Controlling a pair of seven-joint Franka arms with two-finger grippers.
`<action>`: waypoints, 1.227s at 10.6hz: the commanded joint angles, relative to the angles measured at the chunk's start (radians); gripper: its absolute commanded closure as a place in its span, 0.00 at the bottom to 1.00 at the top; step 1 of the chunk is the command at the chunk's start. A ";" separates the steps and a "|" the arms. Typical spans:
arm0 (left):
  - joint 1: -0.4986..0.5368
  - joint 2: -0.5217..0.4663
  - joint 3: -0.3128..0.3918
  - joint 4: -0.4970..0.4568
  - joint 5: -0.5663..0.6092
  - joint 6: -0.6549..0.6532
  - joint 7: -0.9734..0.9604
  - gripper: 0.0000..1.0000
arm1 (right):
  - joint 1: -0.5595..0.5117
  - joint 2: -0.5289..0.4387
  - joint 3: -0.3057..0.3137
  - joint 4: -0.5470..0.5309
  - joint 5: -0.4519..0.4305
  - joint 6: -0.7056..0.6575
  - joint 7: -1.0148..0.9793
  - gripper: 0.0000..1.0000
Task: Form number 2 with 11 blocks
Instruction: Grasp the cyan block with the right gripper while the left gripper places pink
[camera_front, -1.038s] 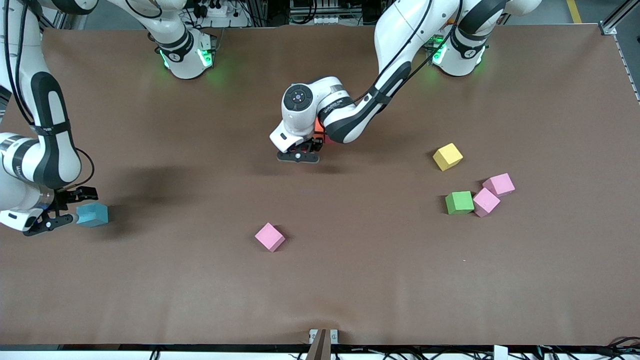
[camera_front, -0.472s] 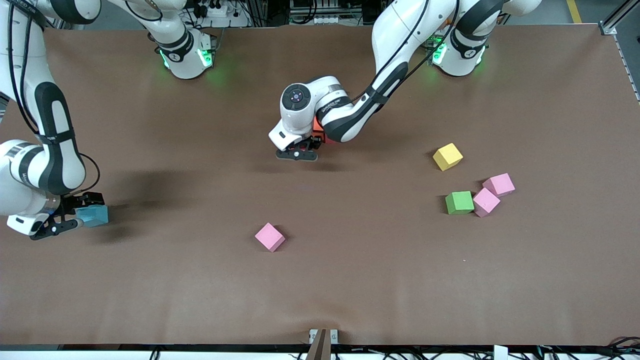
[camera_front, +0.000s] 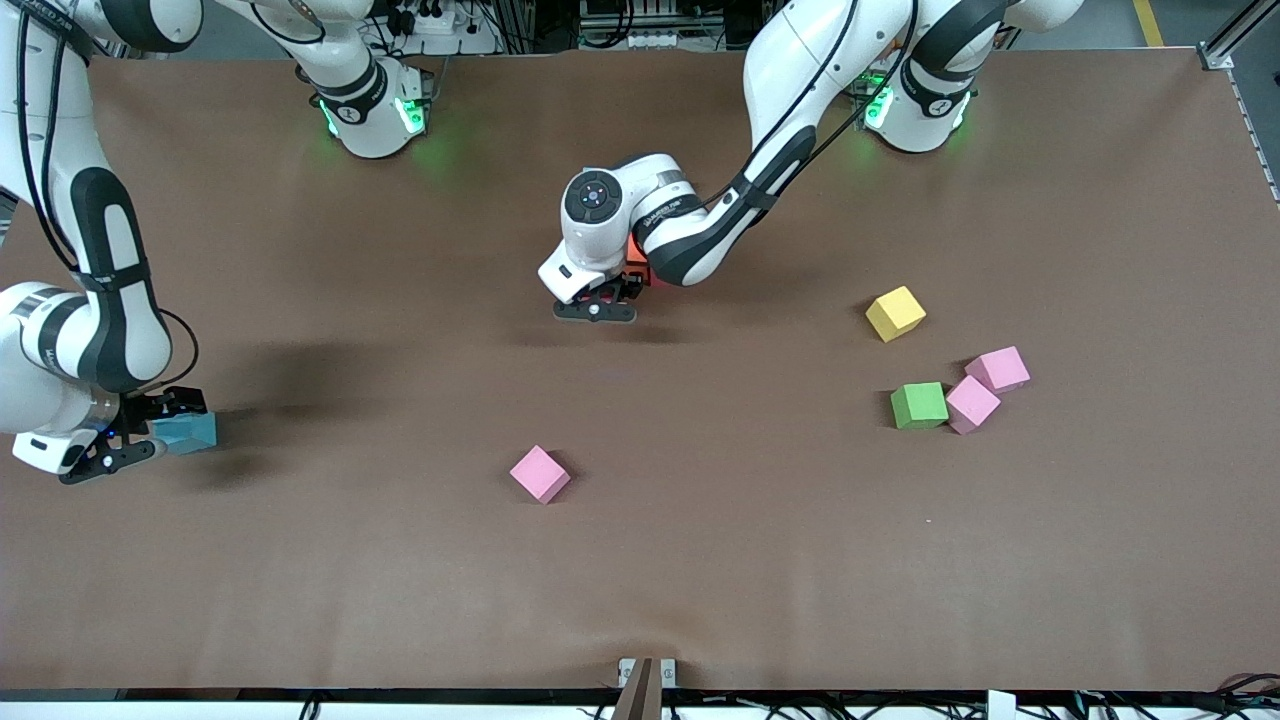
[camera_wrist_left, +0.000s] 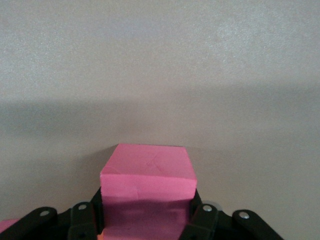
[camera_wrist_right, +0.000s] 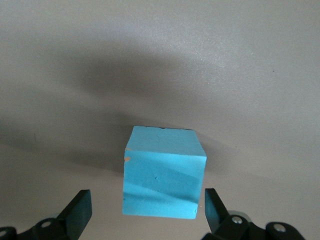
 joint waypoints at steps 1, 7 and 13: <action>-0.011 0.021 0.007 0.015 -0.027 0.010 -0.001 0.65 | -0.040 0.016 0.014 0.027 0.000 0.003 -0.042 0.00; -0.017 0.015 0.006 0.022 -0.027 0.009 -0.004 0.66 | -0.029 0.041 0.011 0.053 0.011 0.003 -0.023 0.00; -0.023 0.015 0.004 0.029 -0.027 0.010 -0.004 0.66 | -0.020 0.062 0.011 0.066 0.015 0.005 0.092 0.00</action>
